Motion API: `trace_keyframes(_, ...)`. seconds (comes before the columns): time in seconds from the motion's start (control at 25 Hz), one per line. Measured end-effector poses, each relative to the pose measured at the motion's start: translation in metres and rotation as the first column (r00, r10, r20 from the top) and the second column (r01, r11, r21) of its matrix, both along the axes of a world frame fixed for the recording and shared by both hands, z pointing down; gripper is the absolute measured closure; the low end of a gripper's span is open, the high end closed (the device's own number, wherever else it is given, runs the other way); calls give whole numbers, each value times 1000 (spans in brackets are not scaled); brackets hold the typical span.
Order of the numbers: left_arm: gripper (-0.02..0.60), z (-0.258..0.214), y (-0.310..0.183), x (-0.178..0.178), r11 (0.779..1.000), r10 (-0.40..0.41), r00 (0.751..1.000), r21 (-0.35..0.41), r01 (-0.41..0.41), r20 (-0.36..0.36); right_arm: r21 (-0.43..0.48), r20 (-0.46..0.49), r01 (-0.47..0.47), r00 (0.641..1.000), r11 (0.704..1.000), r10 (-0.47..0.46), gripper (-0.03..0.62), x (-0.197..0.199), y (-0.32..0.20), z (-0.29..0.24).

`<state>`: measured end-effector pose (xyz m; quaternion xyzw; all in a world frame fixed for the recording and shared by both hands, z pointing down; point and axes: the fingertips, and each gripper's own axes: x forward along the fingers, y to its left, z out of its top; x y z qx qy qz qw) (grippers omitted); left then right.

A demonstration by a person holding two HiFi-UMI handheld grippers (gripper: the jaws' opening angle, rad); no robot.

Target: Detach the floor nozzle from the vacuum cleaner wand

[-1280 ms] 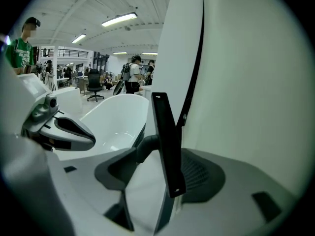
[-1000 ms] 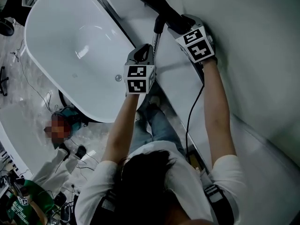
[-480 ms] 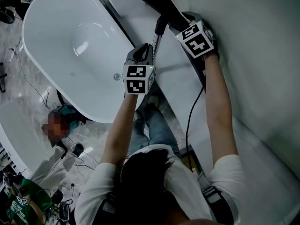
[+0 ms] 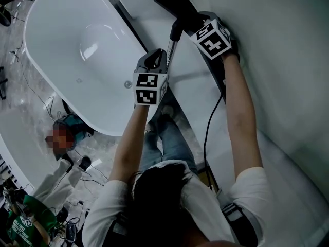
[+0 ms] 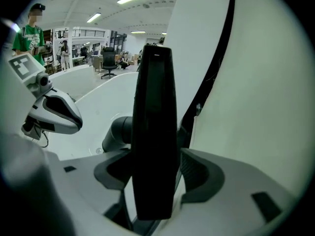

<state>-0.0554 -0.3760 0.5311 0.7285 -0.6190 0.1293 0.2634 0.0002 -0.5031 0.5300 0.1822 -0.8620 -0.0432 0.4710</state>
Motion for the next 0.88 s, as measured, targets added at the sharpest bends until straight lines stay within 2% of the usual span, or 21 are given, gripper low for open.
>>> trace_keyframes(0.52,575,17,-3,-11,1000,21,1000,-11,-21,-16,-6,-27,49,998,999,-50,310,-23,-11,25)
trace_keyframes(0.64,575,18,-5,-9,999,28,999,-17,-28,-27,-17,-22,57,998,998,-57,362,-25,-9,28)
trace_keyframes(0.88,572,24,-12,-4,998,52,998,-25,-53,-34,-15,-11,48,999,999,-48,370,-25,-12,28)
